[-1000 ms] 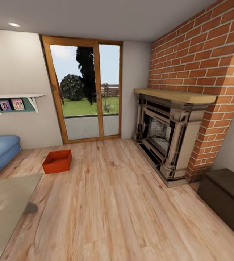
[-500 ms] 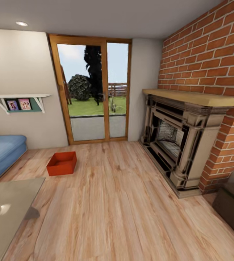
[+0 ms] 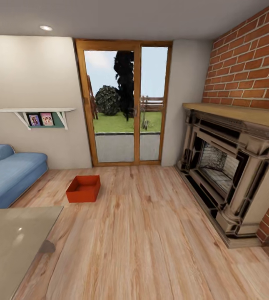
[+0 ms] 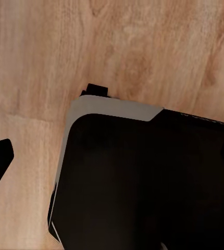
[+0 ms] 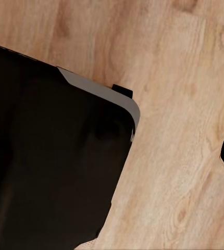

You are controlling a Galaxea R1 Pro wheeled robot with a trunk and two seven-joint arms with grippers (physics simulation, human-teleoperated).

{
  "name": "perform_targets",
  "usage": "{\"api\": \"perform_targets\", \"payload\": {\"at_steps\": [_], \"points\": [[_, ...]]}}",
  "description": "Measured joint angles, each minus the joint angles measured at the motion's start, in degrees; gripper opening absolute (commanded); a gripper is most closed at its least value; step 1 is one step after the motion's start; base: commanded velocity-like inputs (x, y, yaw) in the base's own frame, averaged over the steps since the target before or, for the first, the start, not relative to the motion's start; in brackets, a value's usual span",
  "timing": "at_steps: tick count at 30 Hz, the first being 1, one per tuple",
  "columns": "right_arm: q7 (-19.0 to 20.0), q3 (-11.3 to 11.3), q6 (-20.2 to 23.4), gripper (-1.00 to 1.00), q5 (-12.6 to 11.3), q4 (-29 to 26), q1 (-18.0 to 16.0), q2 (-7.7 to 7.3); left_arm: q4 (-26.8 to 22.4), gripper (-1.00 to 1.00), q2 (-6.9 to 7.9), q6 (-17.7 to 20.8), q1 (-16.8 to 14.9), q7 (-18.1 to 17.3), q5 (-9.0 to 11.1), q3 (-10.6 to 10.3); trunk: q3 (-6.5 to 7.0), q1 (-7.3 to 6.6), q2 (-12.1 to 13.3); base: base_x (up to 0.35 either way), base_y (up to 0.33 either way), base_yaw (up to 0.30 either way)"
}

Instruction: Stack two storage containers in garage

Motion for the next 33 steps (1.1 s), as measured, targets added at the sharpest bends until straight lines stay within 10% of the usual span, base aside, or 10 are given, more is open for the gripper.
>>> {"api": "perform_targets", "payload": {"at_steps": [33], "points": [[0.0,0.0,0.0,1.0,0.0,0.0,0.0,-0.05,0.0,1.0,-0.08,0.0,0.0,0.0,0.0,0.0,0.0,0.0,0.0,0.333,0.0,0.001]]}}
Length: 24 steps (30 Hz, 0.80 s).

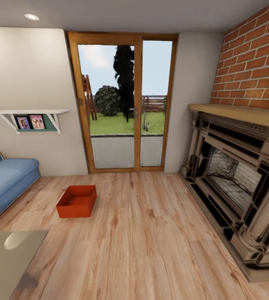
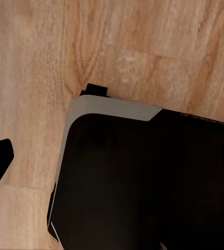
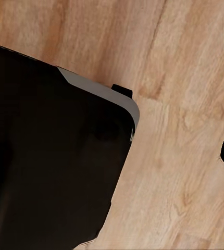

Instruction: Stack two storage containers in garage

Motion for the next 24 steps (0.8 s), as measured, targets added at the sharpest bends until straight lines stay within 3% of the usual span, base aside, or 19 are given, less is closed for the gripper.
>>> {"api": "perform_targets", "payload": {"at_steps": [14,24], "points": [[0.0,0.0,0.1,1.0,0.0,0.0,0.0,0.0,0.0,1.0,0.0,0.0,0.0,0.0,0.0,0.0,0.0,0.0,0.0,0.333,0.0,0.0],[0.1,0.0,0.4,1.0,0.0,0.1,0.0,1.02,0.0,1.0,0.08,0.0,0.0,0.0,0.1,0.0,0.0,0.0,0.0,0.333,0.0,0.0]]}}
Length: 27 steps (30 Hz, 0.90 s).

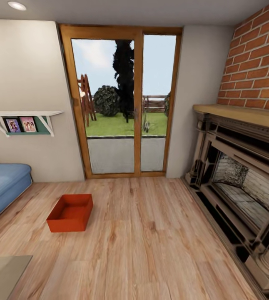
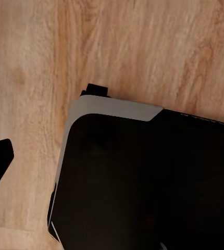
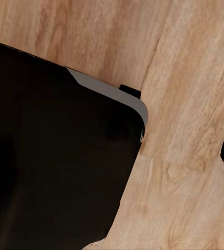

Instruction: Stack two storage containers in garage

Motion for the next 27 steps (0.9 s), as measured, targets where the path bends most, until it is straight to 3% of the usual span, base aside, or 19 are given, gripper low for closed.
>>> {"api": "perform_targets", "payload": {"at_steps": [27], "points": [[0.0,0.0,0.1,1.0,0.1,0.0,0.0,-0.13,0.0,1.0,-0.35,0.0,0.0,0.0,-0.1,0.0,0.0,0.0,0.0,0.333,0.0,0.0]]}}
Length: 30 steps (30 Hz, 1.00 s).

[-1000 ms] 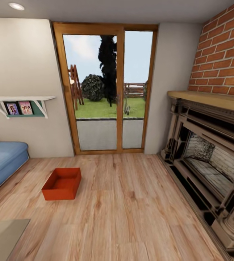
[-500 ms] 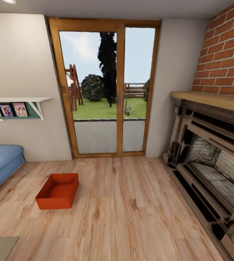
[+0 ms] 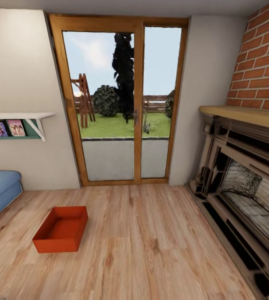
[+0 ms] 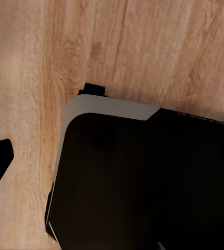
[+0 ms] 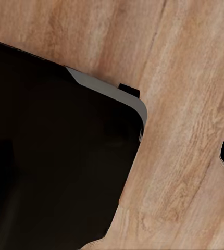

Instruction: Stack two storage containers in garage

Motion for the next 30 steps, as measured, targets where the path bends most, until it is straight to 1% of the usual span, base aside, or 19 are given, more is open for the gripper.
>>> {"api": "perform_targets", "payload": {"at_steps": [14,21,30], "points": [[0.0,0.0,0.2,1.0,0.0,0.0,0.0,0.07,0.0,1.0,0.0,0.0,0.0,0.1,0.0,0.0,0.0,0.0,0.0,0.333,0.0,0.0],[0.0,0.0,-0.2,1.0,-0.1,0.0,0.0,-0.22,0.0,1.0,0.0,0.0,0.0,0.1,0.0,0.0,0.0,0.0,0.0,0.333,0.0,0.0],[0.2,0.1,0.0,1.0,-0.2,0.0,0.0,-0.24,0.0,1.0,0.27,0.1,0.0,0.0,-0.2,-0.1,0.0,0.0,0.0,0.333,0.0,0.0]]}}
